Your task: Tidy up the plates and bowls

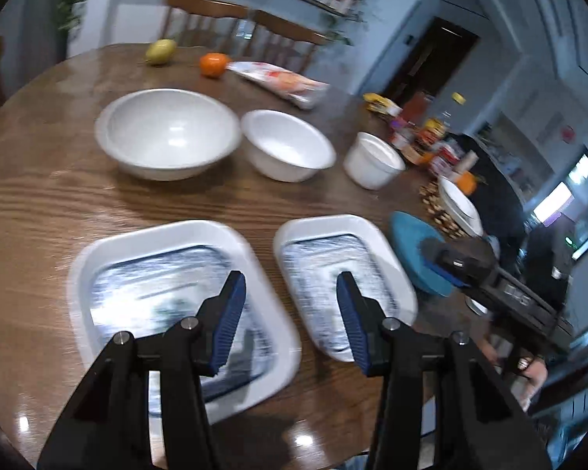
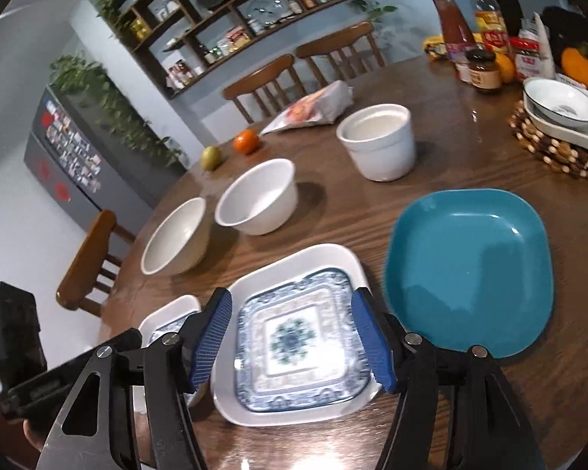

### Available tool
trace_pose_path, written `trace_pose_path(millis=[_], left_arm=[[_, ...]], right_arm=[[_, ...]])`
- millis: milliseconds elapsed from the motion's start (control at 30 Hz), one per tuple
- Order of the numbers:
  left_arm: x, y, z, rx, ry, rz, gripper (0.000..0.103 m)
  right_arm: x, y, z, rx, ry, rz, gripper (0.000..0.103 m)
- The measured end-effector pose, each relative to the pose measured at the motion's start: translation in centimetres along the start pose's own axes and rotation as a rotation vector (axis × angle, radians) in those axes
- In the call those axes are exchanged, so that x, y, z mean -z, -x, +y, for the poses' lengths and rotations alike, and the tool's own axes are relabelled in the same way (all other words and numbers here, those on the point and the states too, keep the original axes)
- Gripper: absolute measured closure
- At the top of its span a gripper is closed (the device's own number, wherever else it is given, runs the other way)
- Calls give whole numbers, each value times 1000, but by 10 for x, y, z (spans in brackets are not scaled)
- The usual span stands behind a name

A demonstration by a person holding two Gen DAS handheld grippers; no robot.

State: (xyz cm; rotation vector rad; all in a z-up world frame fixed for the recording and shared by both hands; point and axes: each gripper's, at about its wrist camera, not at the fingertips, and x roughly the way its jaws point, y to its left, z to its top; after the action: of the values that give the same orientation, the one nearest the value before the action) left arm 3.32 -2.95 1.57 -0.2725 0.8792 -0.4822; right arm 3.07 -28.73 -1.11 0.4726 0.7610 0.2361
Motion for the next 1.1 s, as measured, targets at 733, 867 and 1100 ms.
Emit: trace_pose_path(millis=[733,867,1100], left_arm=[[3,-66,-16,-26,54,207,61],[4,-71,-14,-34,51,212,61],[5,-72,-15,-37,46,204,59]], right_arm=[[-22,-56,-11,77,22,134,38],[-21,-62,-8,94,43,155,38],[-17,-65,-6,106,57,158,38]])
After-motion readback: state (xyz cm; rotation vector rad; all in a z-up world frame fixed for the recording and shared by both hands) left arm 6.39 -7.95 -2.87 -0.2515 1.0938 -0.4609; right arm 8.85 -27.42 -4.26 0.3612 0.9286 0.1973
